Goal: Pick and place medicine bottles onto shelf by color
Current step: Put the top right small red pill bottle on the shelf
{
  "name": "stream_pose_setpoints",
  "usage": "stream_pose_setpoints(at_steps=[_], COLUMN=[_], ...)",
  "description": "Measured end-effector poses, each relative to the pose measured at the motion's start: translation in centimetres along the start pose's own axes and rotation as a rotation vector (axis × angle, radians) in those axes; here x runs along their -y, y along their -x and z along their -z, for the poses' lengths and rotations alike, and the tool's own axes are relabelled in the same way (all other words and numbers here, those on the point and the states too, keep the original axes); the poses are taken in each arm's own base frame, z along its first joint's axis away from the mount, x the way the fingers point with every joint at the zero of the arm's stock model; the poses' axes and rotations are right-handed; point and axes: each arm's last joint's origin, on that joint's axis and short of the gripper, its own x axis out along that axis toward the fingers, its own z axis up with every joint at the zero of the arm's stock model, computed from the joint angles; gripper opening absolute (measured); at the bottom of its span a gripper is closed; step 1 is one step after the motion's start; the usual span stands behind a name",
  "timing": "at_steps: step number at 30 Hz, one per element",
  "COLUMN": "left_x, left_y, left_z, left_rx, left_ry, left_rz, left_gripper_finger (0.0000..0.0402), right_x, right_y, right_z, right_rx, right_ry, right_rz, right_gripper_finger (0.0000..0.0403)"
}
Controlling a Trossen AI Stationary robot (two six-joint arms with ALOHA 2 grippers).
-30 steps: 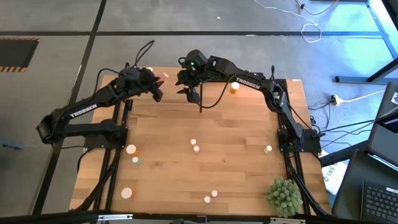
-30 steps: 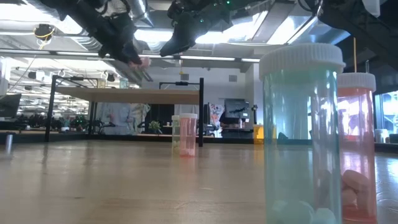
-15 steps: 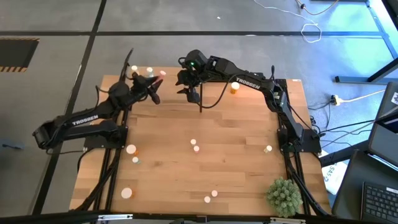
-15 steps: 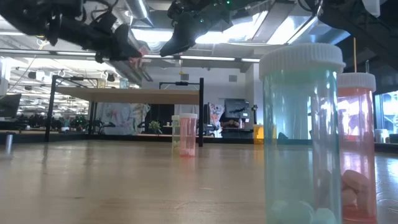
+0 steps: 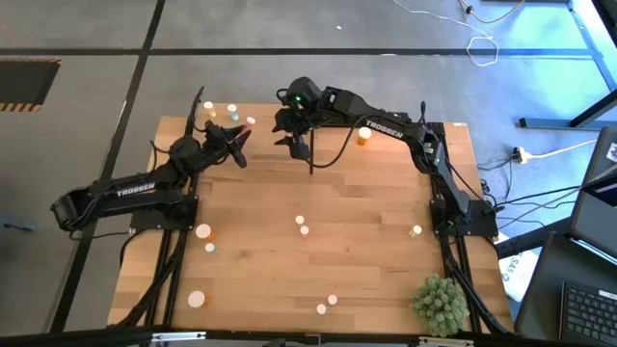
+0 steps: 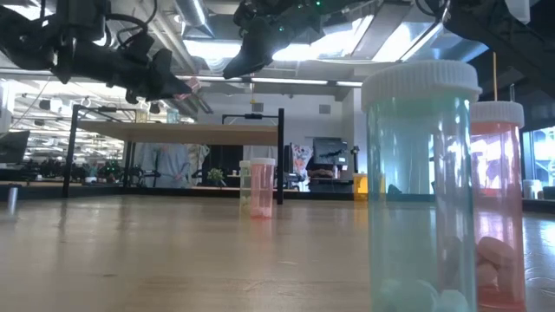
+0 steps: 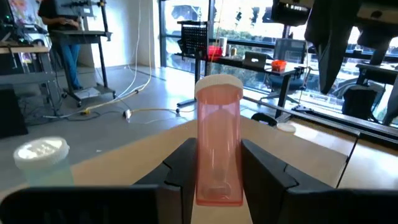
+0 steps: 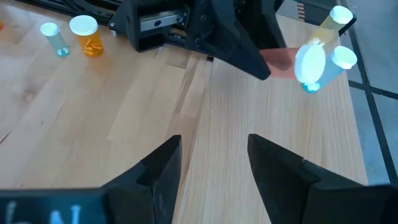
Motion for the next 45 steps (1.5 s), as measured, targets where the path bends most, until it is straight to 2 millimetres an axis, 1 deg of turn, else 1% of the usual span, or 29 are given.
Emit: stream_pose_setpoints(at_steps=[6, 18, 25, 30, 37, 45], left_x=[-0.1, -0.3, -0.5, -0.6, -0.6, -0.6], left_y=[0.3, 1.3, 2.2, 2.7, 2.7, 2.7], left_z=[0.8, 1.9, 3.0, 3.1, 3.2, 3.2], left_rx=[-0.021, 0.071, 0.088, 0.145, 0.138, 0.136], left_ry=[0.01, 0.025, 0.028, 0.0, -0.025, -0.002], left_rz=[-0.001, 0.012, 0.02, 0.027, 0.037, 0.038], left_gripper_finger=[0.0099, 0.0099, 0.0099, 0.01, 0.01, 0.01], right_x=[0.0, 0.0, 0.0, 0.0, 0.0, 0.0], right_y=[0.0, 0.0, 0.0, 0.0, 0.0, 0.0], right_z=[0.0, 0.0, 0.0, 0.0, 0.0, 0.0], right_rx=[0.0, 0.0, 0.0, 0.0, 0.0, 0.0], right_ry=[0.0, 0.0, 0.0, 0.0, 0.0, 0.0], right_rz=[0.0, 0.0, 0.0, 0.0, 0.0, 0.0], right_gripper_finger=[0.0187, 0.0187, 0.0187, 0.0187, 0.0187, 0.0187])
